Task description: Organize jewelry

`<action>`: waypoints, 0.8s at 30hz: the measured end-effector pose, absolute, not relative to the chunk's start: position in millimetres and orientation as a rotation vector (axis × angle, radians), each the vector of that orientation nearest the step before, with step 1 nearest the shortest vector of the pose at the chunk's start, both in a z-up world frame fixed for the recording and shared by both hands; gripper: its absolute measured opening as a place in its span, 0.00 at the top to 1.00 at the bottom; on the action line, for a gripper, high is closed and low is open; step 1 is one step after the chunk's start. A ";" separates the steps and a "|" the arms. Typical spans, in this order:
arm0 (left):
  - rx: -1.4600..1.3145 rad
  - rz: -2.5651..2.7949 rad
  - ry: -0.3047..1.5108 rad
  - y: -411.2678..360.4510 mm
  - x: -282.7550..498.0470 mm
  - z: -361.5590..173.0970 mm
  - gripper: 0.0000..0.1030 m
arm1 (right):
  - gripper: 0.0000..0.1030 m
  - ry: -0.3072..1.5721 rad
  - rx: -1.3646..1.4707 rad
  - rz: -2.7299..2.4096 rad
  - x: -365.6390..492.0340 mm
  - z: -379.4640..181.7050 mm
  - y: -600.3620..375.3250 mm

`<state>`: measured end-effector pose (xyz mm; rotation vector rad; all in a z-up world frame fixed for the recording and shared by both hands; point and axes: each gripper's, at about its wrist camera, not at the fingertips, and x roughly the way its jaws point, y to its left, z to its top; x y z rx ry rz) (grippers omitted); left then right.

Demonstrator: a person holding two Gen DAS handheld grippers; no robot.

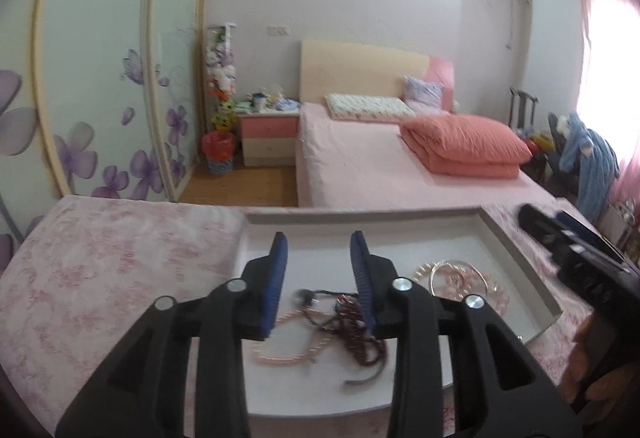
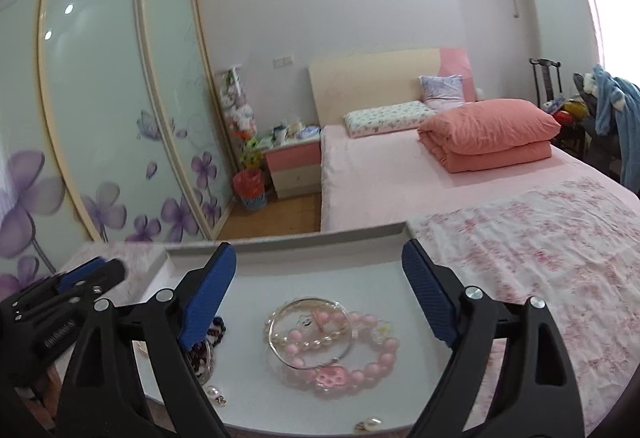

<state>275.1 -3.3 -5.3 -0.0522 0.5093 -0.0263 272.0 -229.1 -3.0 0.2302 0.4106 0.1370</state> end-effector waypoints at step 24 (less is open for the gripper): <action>-0.115 0.020 0.384 45.6 98.0 40.5 0.04 | 0.02 0.361 0.171 0.178 115.7 43.8 -220.5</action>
